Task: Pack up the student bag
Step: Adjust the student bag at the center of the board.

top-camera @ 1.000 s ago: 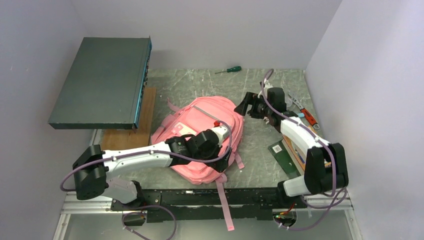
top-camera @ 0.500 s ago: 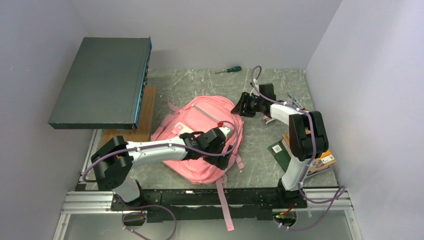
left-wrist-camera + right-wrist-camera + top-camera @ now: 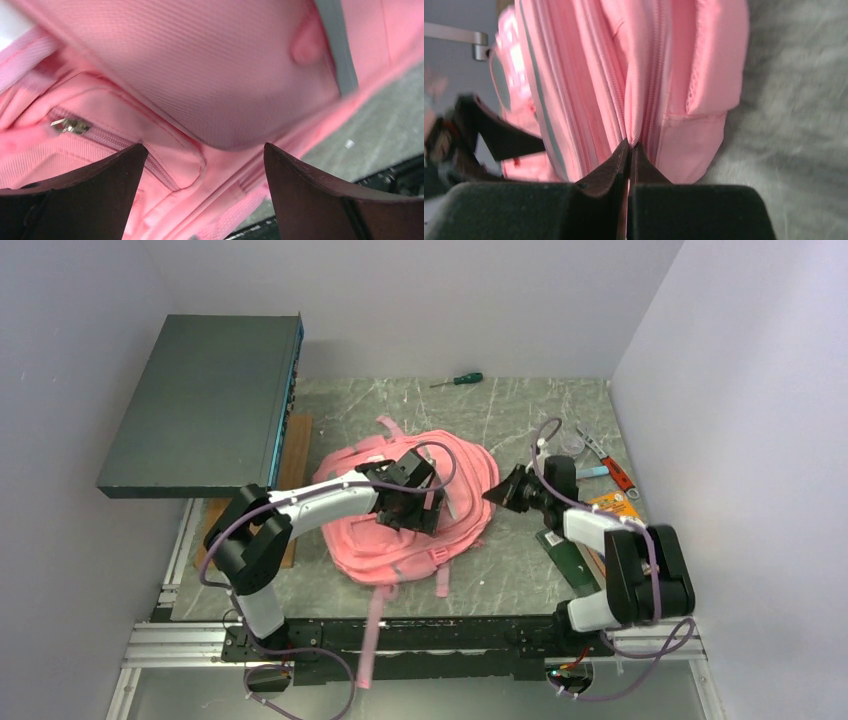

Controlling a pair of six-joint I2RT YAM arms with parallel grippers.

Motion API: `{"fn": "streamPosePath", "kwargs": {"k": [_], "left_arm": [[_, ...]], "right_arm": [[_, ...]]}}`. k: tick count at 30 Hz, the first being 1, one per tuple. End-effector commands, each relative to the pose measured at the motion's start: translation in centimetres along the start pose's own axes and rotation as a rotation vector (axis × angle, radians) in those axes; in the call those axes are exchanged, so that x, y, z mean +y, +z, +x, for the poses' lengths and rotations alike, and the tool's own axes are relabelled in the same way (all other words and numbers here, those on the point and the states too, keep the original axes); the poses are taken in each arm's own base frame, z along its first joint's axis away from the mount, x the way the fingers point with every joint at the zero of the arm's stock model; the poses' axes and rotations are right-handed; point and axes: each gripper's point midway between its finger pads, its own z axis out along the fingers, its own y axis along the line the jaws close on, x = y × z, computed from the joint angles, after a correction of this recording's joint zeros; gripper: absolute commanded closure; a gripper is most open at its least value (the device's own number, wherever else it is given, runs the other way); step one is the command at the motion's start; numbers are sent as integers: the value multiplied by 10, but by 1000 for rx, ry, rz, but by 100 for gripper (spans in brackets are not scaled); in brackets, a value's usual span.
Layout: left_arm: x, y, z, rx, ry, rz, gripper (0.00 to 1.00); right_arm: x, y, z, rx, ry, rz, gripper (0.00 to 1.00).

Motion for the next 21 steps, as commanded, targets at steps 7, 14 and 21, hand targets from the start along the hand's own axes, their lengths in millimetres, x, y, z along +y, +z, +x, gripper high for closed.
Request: {"fn": "streamPosePath", "kwargs": {"k": [7, 14, 21], "left_arm": [[41, 3, -105, -194, 57, -215, 2], [32, -43, -88, -260, 65, -111, 0], [24, -101, -73, -341, 82, -37, 0]], "right_arm": [[47, -35, 148, 307, -29, -108, 91], [43, -53, 129, 265, -173, 17, 79], [66, -49, 53, 88, -244, 23, 48]]}}
